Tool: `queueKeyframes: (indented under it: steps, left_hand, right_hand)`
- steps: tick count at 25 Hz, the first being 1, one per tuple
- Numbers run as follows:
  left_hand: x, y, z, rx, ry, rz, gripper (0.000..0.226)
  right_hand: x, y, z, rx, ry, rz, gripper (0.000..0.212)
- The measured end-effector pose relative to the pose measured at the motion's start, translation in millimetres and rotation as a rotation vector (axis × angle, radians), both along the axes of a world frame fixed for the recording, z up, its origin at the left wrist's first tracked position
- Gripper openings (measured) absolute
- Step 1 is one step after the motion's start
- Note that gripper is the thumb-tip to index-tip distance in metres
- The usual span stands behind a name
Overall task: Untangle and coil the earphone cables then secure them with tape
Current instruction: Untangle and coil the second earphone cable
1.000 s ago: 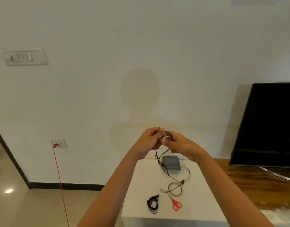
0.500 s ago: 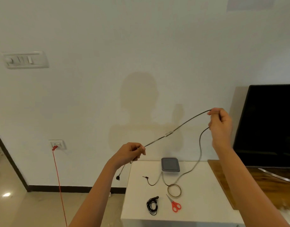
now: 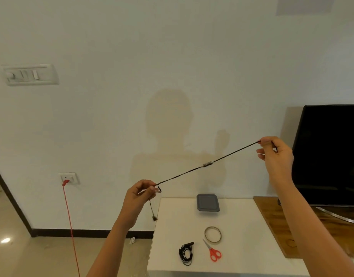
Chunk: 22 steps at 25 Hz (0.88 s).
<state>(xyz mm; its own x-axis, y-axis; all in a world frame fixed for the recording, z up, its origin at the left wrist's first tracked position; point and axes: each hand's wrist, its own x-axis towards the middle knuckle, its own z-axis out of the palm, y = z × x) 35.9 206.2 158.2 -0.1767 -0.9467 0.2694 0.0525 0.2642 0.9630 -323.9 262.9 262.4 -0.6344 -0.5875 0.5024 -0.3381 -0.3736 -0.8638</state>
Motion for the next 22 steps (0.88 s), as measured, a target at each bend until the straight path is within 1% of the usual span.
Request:
queueKeyframes:
  steps: [2, 4, 6, 7, 8, 10, 11, 12, 13, 14, 15, 16, 17, 18, 20, 21, 22]
  left_hand:
    - [-3.7, 3.8, -13.6, -0.038, -0.211, -0.034, 0.013]
    - [-8.5, 5.2, -23.3, -0.006, -0.45, -0.151, 0.015]
    - [-15.8, 8.1, -22.5, 0.072, -0.696, -0.371, 0.011]
    - [-21.0, 10.4, -18.5, 0.124, -0.791, -0.51, 0.012]
    - [-27.9, 13.4, -12.7, 0.18, -0.853, -0.657, 0.015]
    - [-45.5, 21.0, -1.6, 0.285, -0.935, -0.917, 0.022]
    - [-53.9, 23.8, 3.1, 0.291, -0.987, -0.976, 0.028]
    - [-61.9, 25.9, 8.9, 0.231, -1.025, -0.943, 0.034]
    - [-69.8, 26.0, 14.8, 0.122, -1.02, -0.815, 0.038]
    - [-77.4, 27.0, 24.2, 0.014, -0.932, -0.622, 0.043]
    - [-84.4, 28.4, 34.5, -0.065, -0.761, -0.443, 0.049]
    - [-92.4, 29.7, 46.3, -0.126, -0.589, -0.349, 0.054]
    - [-101.1, 30.2, 57.6, -0.172, -0.47, -0.347, 0.056]
    - [-109.2, 31.6, 67.7, -0.19, -0.417, -0.411, 0.05]
    - [-117.0, 31.7, 78.5, -0.16, -0.418, -0.567, 0.026]
    - [-113.9, 30.8, 80.9, -0.128, -0.394, -0.602, 0.023]
    - [-106.6, 27.6, 80.7, -0.093, -0.353, -0.603, 0.027]
  right_hand:
    - [2.5, -2.2, -0.3, 0.011, -0.076, 0.105, 0.016]
    - [9.0, -2.3, 4.6, 0.03, -0.152, 0.283, 0.018]
    - [21.9, -1.1, 13.6, 0.038, -0.319, 0.484, 0.023]
    - [29.1, -0.2, 17.8, 0.041, -0.418, 0.56, 0.024]
    - [35.6, 0.7, 21.1, 0.054, -0.506, 0.616, 0.024]
    - [44.5, 1.1, 25.2, 0.148, -0.621, 0.715, 0.027]
    - [47.3, 1.7, 26.9, 0.22, -0.647, 0.787, 0.031]
    - [49.5, 2.7, 28.3, 0.296, -0.654, 0.873, 0.034]
    - [51.4, 4.4, 30.1, 0.371, -0.638, 0.962, 0.037]
    - [53.3, 5.9, 31.2, 0.439, -0.599, 1.041, 0.038]
    - [56.1, 8.0, 32.1, 0.495, -0.536, 1.104, 0.036]
    - [59.9, 10.5, 33.0, 0.538, -0.462, 1.148, 0.034]
    - [63.7, 12.8, 34.0, 0.562, -0.385, 1.176, 0.03]
    - [66.1, 13.9, 34.9, 0.563, -0.313, 1.191, 0.027]
    - [65.8, 16.4, 39.8, 0.522, -0.167, 1.183, 0.017]
    - [60.9, 17.2, 43.0, 0.51, -0.056, 1.12, 0.011]
    - [53.1, 17.6, 45.6, 0.519, 0.092, 0.999, 0.005]
